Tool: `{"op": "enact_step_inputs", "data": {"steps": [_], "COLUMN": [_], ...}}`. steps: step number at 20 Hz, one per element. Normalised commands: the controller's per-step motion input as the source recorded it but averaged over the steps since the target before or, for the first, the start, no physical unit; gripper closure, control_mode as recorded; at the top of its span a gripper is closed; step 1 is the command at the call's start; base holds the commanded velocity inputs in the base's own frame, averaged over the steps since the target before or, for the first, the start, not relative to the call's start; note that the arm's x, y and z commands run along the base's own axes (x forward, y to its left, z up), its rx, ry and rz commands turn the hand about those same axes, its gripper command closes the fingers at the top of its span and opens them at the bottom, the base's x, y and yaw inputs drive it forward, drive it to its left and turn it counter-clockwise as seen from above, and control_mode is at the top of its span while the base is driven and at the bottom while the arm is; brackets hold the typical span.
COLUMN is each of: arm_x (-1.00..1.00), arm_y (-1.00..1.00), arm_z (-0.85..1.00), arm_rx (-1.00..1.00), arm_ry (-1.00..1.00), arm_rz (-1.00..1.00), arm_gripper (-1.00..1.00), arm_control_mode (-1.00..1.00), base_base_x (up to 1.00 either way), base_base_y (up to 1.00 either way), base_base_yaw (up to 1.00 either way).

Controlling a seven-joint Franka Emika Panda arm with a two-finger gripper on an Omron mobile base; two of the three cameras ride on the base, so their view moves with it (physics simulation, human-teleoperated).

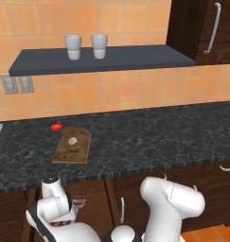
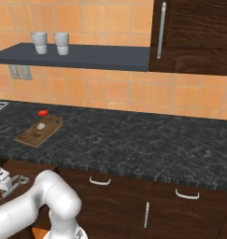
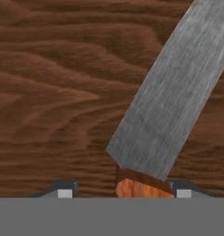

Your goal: Place the appropriate cutting tool for cutting the garlic skin on the cutting board.

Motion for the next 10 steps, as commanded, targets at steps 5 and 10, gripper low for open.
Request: {"op": "enact_step_inputs", "data": {"steps": [5, 10], "arm_x": [-0.23, -0.78], "arm_y": [0.13, 0.25], "arm_z": [-0.36, -0.1], "arm_rx": [-0.03, 0.0], "arm_ry": [0.04, 0.01], "arm_rz": [0.0, -0.02], "arm_gripper": [1.0, 1.0], "arm_control_mode": [-1.0, -1.0], "base_base_x": [0.0, 0.0], "base_base_y": [0.0, 0.0], "base_base_yaw": [0.0, 0.0]}}
